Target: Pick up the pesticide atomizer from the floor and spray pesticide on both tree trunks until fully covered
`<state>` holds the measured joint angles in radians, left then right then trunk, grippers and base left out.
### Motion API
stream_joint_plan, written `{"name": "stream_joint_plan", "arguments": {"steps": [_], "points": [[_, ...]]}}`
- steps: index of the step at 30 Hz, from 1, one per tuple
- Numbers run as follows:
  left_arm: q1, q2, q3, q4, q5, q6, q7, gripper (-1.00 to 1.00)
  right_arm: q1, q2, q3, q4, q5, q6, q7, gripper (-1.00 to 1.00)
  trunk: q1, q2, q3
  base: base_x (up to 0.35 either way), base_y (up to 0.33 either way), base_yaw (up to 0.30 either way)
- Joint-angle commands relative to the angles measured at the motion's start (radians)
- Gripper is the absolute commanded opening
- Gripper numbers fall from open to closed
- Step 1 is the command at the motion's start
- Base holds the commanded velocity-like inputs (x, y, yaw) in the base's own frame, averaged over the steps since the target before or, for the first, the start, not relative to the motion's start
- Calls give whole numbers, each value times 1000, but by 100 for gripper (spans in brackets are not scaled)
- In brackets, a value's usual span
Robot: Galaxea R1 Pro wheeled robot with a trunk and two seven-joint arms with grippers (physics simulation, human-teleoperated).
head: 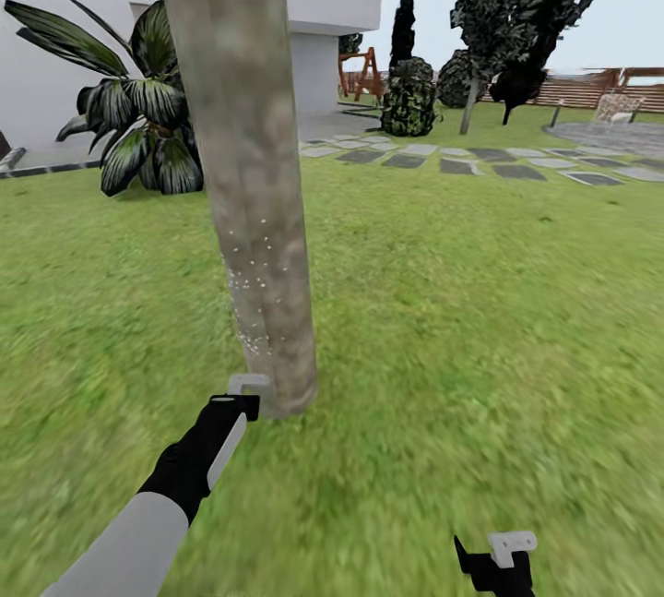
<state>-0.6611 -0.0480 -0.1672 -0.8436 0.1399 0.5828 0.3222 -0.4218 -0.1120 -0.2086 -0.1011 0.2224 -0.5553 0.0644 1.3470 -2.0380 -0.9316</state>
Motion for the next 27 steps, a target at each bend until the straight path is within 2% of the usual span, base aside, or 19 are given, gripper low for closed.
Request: {"name": "stream_joint_plan", "arguments": {"steps": [1,6,21,27], "points": [[0,0,0,0,0,0,0,-100,0,0,0,0,0,0,0,100,0,0,0,0,-295,277],[0,-1,-1,0,0,0,0,-100,0,0,0,0,0,0,0,100,0,0,0,0,-295,230],[0,0,0,0,-1,0,0,-100,0,0,0,0,0,0,1,100,0,0,0,0,-295,10],[0,0,0,0,-1,0,0,-100,0,0,0,0,0,0,2,100,0,0,0,2,-295,228]]}}
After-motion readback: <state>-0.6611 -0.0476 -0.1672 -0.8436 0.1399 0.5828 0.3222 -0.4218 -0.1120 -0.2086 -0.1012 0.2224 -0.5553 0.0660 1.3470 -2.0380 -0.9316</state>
